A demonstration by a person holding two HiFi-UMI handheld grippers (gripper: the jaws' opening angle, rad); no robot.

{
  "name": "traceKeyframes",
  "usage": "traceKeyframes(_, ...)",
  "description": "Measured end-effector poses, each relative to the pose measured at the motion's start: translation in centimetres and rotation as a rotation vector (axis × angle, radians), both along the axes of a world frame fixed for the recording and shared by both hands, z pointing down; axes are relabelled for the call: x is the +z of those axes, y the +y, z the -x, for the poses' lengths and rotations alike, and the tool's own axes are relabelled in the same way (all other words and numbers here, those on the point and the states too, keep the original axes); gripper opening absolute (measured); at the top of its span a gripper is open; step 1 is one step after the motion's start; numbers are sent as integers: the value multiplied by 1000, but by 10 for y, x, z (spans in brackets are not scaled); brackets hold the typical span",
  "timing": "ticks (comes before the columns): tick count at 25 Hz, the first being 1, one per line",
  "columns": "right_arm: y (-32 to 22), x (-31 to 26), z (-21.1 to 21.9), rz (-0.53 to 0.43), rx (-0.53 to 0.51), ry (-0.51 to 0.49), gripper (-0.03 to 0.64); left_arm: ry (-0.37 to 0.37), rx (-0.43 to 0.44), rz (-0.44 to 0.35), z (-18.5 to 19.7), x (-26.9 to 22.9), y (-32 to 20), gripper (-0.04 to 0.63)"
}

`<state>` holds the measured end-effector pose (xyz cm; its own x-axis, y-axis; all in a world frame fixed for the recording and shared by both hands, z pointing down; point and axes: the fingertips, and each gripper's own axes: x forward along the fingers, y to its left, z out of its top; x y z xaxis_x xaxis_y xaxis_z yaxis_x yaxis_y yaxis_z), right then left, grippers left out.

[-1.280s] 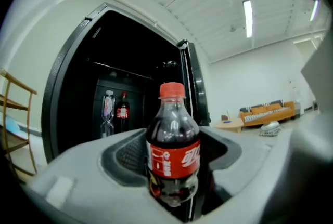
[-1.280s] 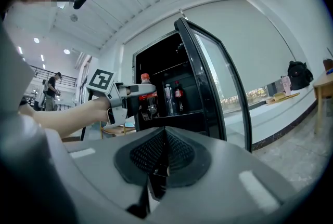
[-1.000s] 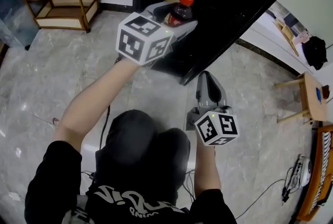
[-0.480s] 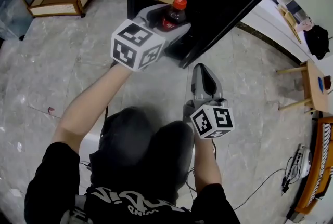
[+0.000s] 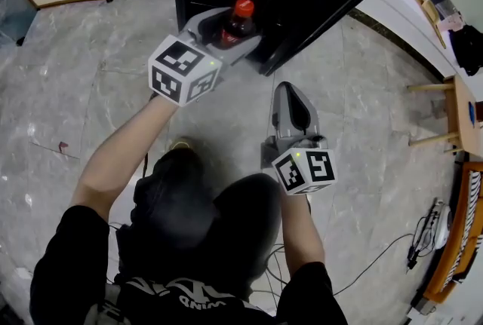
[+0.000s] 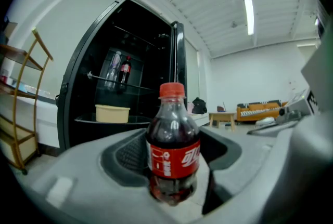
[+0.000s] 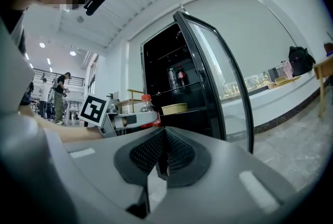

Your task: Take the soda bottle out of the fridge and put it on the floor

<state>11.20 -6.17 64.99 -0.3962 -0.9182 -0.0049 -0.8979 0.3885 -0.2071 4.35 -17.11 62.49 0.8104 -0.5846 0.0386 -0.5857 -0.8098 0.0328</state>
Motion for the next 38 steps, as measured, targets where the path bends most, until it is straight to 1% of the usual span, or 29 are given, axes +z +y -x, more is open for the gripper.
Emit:
traceKeyframes(4, -2, 21, -10, -15, -6, 14, -3, -4, -9, 24, -4, 37, -5, 302)
traceKeyframes(7, -5, 37, -10, -20, -21, 27, -3, -4, -21, 39, -3, 62, -10, 302)
traceKeyframes(12, -12, 68, -1, -11, -58, 48, -3, -22, -36, 47, -2, 106, -16, 302)
traceKeyframes(19, -22, 122, 4, 22, -76, 35, -3, -47, -35, 66, -2, 173, -23, 302)
traceKeyframes(26, -24, 168, 11, 69, -86, 14, -3, -14, -13, 95, -3, 228, -17, 302)
traceKeyframes(32, -32, 198, 18, 87, -105, 19, -3, -15, -16, 107, 0, 271, -18, 302)
traceKeyframes(38, -44, 229, 15, 121, -108, -4, -3, -15, -26, 132, 0, 313, -27, 302)
